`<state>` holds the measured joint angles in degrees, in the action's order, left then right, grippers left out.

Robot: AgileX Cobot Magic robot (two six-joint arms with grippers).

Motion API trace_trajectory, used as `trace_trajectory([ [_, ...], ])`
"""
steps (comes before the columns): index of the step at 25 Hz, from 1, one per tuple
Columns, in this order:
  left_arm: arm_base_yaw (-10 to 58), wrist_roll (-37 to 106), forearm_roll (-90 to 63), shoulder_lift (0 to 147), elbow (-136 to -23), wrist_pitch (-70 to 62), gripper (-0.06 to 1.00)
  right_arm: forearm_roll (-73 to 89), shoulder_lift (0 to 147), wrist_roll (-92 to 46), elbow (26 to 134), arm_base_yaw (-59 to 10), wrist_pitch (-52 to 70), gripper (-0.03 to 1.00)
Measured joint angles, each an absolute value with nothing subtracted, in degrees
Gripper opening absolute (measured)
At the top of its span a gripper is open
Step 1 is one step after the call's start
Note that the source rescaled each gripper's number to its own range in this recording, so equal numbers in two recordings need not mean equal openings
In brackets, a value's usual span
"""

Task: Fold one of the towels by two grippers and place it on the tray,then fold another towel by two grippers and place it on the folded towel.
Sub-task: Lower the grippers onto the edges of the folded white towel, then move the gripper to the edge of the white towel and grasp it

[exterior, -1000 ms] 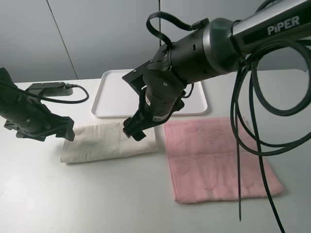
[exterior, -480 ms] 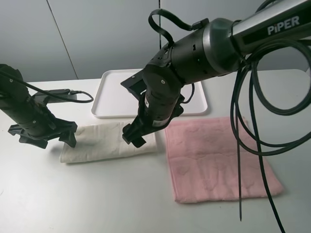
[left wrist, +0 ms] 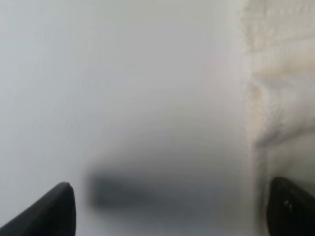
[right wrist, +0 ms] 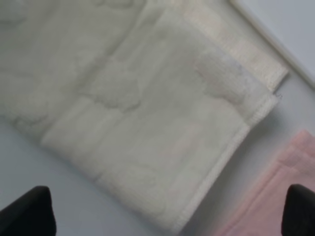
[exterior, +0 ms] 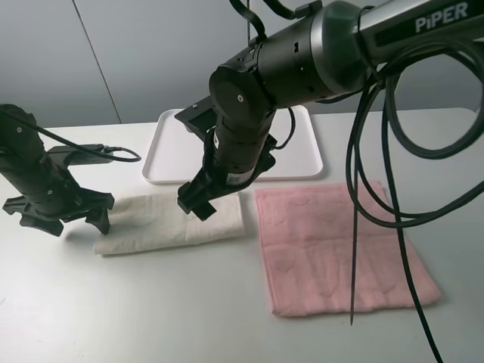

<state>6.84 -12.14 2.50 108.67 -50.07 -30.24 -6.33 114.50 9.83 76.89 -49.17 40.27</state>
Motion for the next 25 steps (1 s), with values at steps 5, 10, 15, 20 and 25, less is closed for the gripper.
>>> trace_trajectory([
  [5,6.75,-12.20,2.27,110.39,-50.71,-30.19,1.00,-6.20,114.50,8.82,77.75,-49.17,42.08,1.00],
  [10,6.75,-12.20,2.03,110.59,-50.73,-30.21,1.00,-4.61,114.50,7.69,77.88,-48.91,43.14,1.00],
  [15,6.63,-12.20,1.85,110.63,-50.73,-30.21,1.00,0.68,114.50,5.07,77.88,-46.60,43.60,1.00],
  [20,6.63,-12.20,1.85,110.63,-50.73,-30.21,1.00,2.26,114.50,3.69,77.88,-45.91,43.75,1.00],
  [25,6.63,-12.20,1.85,110.63,-50.73,-30.21,1.00,2.26,114.50,3.45,77.88,-45.91,43.87,1.00],
])
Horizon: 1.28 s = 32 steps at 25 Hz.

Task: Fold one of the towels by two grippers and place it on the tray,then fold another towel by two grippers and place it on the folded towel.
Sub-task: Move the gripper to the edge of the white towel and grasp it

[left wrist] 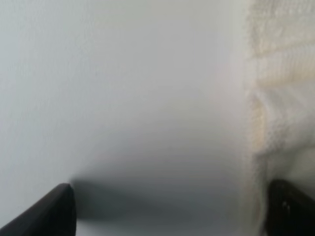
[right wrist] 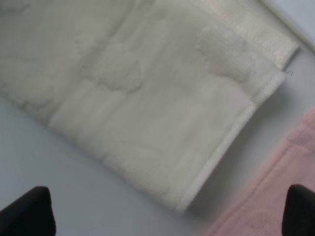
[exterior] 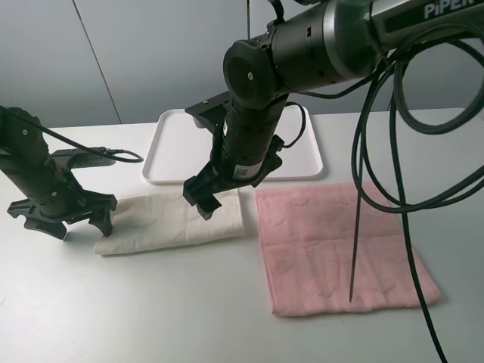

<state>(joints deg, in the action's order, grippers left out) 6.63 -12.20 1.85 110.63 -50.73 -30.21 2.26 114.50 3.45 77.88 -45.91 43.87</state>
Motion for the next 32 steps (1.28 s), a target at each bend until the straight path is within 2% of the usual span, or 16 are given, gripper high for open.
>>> trace_trajectory([
  [10,6.63,-12.20,1.85,110.74,-50.83,-30.42,1.00,3.64,115.25,3.97,81.67,-43.50,44.79,1.00],
  [20,6.63,-12.38,1.85,110.86,-51.08,-30.79,1.00,4.37,125.21,4.08,89.09,-42.26,49.81,1.00],
  [32,6.63,-12.38,1.85,110.86,-51.08,-30.89,1.00,5.62,129.28,4.87,89.49,-40.59,48.47,1.00],
])
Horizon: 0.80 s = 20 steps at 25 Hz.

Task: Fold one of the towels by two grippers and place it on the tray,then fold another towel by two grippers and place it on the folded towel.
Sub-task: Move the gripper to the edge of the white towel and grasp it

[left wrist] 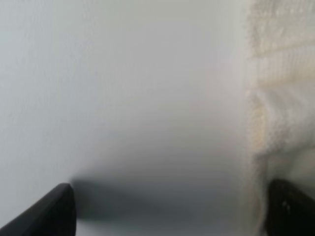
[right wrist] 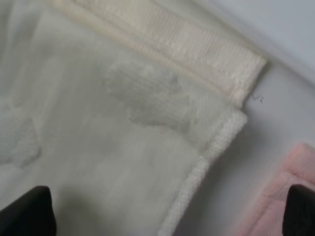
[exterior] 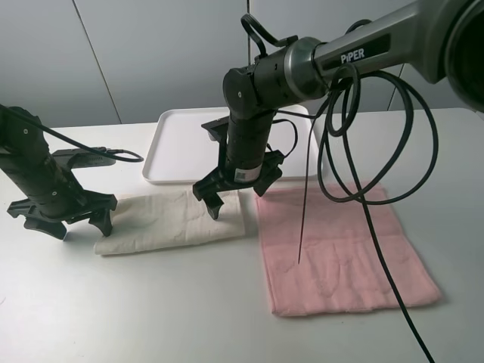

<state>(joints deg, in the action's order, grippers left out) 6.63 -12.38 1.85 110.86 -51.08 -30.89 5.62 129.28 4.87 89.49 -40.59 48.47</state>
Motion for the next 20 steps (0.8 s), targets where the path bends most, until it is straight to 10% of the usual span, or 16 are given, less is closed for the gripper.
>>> trace_trajectory([
  [20,6.63,-12.38,1.85,110.86,-51.08,-30.92,1.00,11.38,129.65,4.00,90.15,-40.59,46.74,0.80],
])
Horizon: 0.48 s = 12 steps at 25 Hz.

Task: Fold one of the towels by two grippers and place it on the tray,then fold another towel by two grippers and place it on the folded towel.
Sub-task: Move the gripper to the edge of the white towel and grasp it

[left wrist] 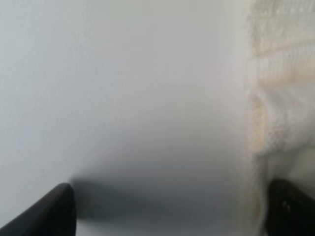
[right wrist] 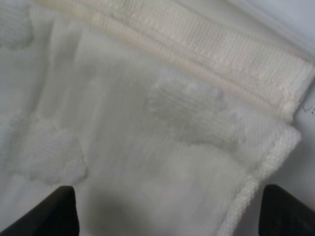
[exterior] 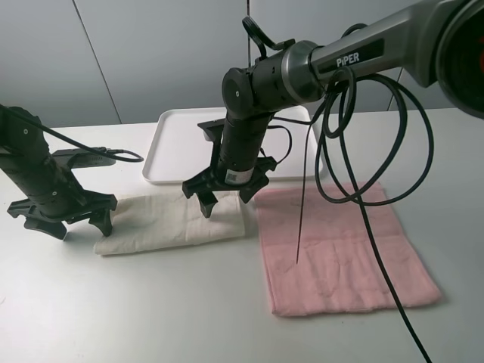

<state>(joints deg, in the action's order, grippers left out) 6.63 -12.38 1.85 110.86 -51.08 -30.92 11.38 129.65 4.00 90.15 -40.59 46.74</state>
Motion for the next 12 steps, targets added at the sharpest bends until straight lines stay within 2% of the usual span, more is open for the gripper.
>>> trace_trajectory([
  [12,6.53,-12.38,1.80,110.86,-51.08,-31.14,1.00,7.60,129.65,4.67,90.15,-40.59,44.60,0.80],
])
